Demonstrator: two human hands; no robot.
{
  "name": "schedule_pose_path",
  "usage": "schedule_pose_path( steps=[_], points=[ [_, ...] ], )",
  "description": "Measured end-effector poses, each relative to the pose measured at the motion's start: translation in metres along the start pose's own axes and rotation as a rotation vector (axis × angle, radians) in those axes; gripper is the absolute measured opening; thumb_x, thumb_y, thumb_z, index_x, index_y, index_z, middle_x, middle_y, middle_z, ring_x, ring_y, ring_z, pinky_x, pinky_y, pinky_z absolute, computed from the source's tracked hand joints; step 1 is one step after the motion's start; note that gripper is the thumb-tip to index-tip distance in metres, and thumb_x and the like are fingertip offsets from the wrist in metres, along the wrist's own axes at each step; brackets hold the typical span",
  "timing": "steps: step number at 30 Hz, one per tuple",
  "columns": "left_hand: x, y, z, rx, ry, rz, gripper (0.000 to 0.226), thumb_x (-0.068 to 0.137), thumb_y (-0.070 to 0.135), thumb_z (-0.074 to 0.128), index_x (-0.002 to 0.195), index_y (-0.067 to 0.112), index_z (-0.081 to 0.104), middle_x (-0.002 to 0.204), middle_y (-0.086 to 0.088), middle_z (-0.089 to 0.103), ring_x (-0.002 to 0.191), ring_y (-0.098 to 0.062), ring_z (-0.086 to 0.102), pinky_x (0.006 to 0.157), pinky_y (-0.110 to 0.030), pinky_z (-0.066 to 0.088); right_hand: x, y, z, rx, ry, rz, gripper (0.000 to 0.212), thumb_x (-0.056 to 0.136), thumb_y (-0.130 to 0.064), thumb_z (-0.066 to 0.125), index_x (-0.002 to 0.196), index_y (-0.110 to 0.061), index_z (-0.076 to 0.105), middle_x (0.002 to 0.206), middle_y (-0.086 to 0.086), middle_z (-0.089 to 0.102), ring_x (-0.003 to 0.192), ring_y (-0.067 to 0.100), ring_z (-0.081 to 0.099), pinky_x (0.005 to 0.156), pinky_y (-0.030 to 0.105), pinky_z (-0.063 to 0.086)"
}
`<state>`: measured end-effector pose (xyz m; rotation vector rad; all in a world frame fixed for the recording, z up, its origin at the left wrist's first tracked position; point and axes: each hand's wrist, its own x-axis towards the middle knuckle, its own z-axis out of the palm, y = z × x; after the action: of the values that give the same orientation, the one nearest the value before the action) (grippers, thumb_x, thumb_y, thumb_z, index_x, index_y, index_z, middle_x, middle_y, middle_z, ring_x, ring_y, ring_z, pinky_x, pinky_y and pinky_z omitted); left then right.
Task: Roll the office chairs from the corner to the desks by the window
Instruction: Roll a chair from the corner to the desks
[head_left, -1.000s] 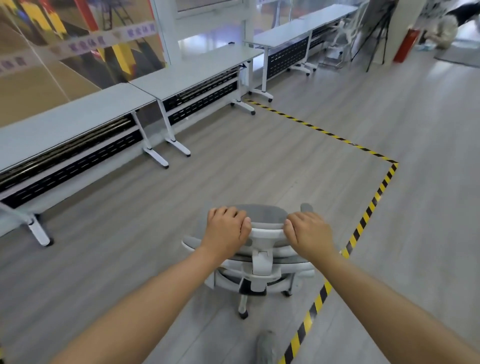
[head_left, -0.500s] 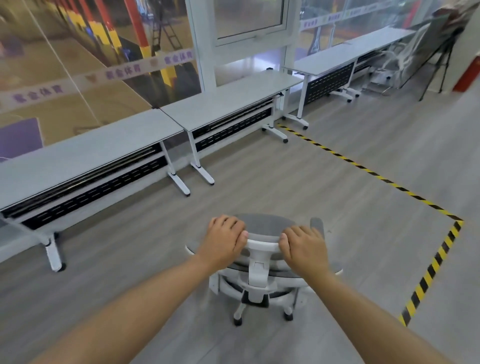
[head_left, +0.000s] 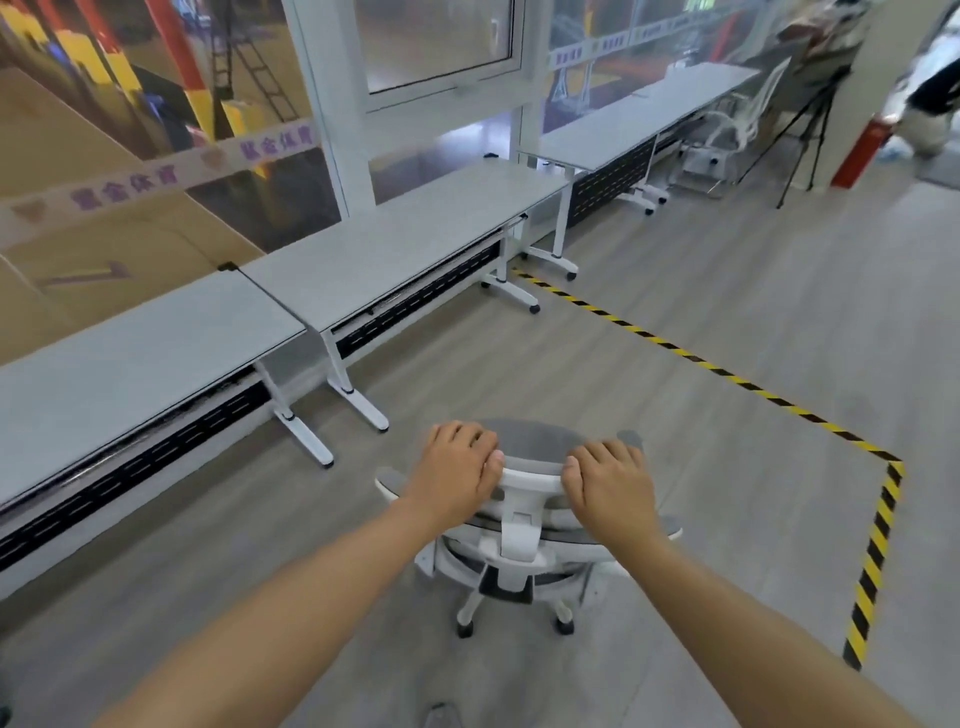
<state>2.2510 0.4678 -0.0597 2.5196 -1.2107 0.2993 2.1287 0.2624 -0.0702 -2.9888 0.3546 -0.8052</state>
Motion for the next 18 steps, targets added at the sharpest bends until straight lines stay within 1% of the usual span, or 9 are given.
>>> schedule_pose_path(
  steps=[2, 4, 7, 9, 11, 15, 18],
  points=[
    [0.041, -0.030, 0.005, -0.001, -0.041, 0.041, 0.038, 0.101, 0.040, 0.026, 0.106, 0.021, 0.058, 0.104, 0.004, 0.058, 0.099, -0.019, 0.047, 0.089, -0.035, 0.035, 0.036, 0.001, 0.019, -0.025, -0.012, 0.036, 0.037, 0.098, -0.030, 0.036, 0.076, -0.017, 0.063, 0.076, 0.000, 0.063, 0.077, 0.026, 0.055, 0.072, 0.041, 0.044],
    [0.081, -0.055, 0.014, -0.005, -0.048, 0.055, 0.038, 0.101, 0.040, 0.026, 0.106, 0.020, 0.058, 0.104, 0.003, 0.059, 0.098, -0.019, 0.047, 0.089, -0.035, 0.037, 0.072, 0.003, 0.037, -0.034, -0.013, 0.067, 0.036, 0.097, -0.030, 0.037, 0.075, -0.017, 0.063, 0.076, 0.000, 0.063, 0.075, 0.025, 0.056, 0.071, 0.040, 0.043],
    [0.139, -0.088, 0.030, -0.009, -0.034, 0.030, 0.036, 0.099, 0.040, 0.027, 0.098, 0.020, 0.057, 0.097, 0.002, 0.059, 0.091, -0.021, 0.046, 0.085, -0.040, 0.039, 0.127, 0.010, 0.063, -0.051, 0.004, 0.090, 0.037, 0.096, -0.029, 0.036, 0.070, -0.017, 0.060, 0.070, -0.001, 0.060, 0.070, 0.025, 0.053, 0.067, 0.038, 0.038],
    [0.183, -0.109, 0.039, -0.020, -0.017, 0.029, 0.034, 0.098, 0.039, 0.028, 0.093, 0.019, 0.056, 0.092, 0.001, 0.058, 0.087, -0.022, 0.045, 0.083, -0.042, 0.039, 0.168, 0.017, 0.080, -0.072, -0.021, 0.097, 0.038, 0.097, -0.029, 0.035, 0.069, -0.017, 0.058, 0.068, -0.001, 0.059, 0.068, 0.024, 0.051, 0.067, 0.037, 0.036],
    [0.228, -0.129, 0.051, -0.033, -0.008, 0.039, 0.033, 0.098, 0.038, 0.029, 0.091, 0.019, 0.055, 0.090, 0.001, 0.056, 0.085, -0.022, 0.043, 0.081, -0.042, 0.039, 0.207, 0.030, 0.102, -0.068, -0.027, 0.107, 0.039, 0.098, -0.029, 0.034, 0.071, -0.018, 0.060, 0.070, -0.001, 0.060, 0.070, 0.023, 0.052, 0.068, 0.037, 0.035],
    [0.313, -0.164, 0.072, -0.041, 0.015, 0.073, 0.029, 0.099, 0.036, 0.031, 0.091, 0.020, 0.054, 0.090, 0.002, 0.056, 0.084, -0.020, 0.044, 0.081, -0.041, 0.038, 0.282, 0.059, 0.146, -0.044, -0.024, 0.140, 0.040, 0.099, -0.031, 0.034, 0.077, -0.018, 0.064, 0.076, -0.003, 0.064, 0.074, 0.021, 0.054, 0.071, 0.036, 0.040],
    [0.375, -0.185, 0.087, -0.050, -0.015, 0.088, 0.032, 0.099, 0.036, 0.029, 0.091, 0.019, 0.055, 0.089, 0.003, 0.055, 0.083, -0.020, 0.044, 0.081, -0.042, 0.039, 0.336, 0.085, 0.173, -0.021, -0.050, 0.164, 0.037, 0.098, -0.030, 0.036, 0.076, -0.018, 0.063, 0.075, -0.002, 0.063, 0.073, 0.022, 0.053, 0.070, 0.037, 0.039]
  ],
)
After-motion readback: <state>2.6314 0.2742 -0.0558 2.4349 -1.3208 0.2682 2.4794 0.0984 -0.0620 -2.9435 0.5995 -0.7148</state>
